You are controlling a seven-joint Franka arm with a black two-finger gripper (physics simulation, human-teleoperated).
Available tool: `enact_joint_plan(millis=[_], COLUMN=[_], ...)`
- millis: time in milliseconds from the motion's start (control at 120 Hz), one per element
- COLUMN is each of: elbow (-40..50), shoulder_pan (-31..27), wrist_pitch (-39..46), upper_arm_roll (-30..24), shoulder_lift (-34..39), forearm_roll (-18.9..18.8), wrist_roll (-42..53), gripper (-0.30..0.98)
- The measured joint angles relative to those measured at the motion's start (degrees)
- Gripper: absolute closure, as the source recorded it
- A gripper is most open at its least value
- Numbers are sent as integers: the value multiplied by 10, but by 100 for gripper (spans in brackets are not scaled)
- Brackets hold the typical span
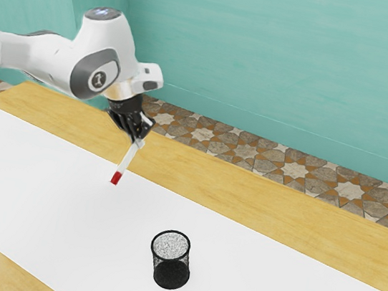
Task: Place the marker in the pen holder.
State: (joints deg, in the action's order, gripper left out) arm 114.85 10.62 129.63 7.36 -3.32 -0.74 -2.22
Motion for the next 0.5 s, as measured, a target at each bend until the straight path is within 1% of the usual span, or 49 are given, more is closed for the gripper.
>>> enact_joint_plan(millis=[167,308,383,500], elbow=[3,2,2,6], shoulder_pan=[52,99,101,79], wrist_pitch=[1,2,3,4], upper_arm_roll=[-54,-65,-66,-66], shoulder_lift=[10,6,1,-5], forearm_roll=[-1,1,0,2], wrist_roll=[-4,-9,-12,-15], gripper=[79,79,78,77])
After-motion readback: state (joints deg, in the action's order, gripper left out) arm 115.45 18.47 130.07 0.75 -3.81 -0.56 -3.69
